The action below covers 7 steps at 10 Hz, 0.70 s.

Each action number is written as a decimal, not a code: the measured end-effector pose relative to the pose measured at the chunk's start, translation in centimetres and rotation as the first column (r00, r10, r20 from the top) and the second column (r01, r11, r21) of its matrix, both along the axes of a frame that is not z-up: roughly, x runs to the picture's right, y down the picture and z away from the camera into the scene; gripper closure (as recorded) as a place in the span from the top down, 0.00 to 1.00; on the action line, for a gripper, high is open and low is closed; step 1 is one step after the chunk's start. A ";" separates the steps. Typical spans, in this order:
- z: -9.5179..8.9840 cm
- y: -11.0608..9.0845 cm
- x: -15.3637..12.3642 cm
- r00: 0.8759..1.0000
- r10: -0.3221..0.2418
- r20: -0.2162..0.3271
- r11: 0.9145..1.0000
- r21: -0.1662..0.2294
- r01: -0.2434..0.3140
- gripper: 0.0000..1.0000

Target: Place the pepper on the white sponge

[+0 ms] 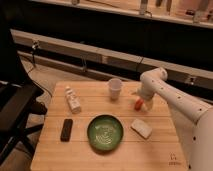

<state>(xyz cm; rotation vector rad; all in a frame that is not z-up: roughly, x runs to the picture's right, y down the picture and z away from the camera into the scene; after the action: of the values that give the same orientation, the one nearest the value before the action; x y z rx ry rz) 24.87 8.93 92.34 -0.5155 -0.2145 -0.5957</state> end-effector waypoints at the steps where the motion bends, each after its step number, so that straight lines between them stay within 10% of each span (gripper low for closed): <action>1: 0.4 -0.1 0.0 1.000 0.000 0.002 1.000 -0.005 0.000 0.80; 4: 1.9 0.3 0.4 1.000 0.008 0.001 1.000 -0.029 -0.008 0.73; 7: 2.6 0.4 0.3 1.000 0.005 -0.006 0.999 -0.044 -0.005 0.44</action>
<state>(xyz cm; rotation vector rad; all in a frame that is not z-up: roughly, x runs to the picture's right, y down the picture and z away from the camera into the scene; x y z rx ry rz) 25.14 9.36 94.90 -0.5594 -0.2241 -0.5857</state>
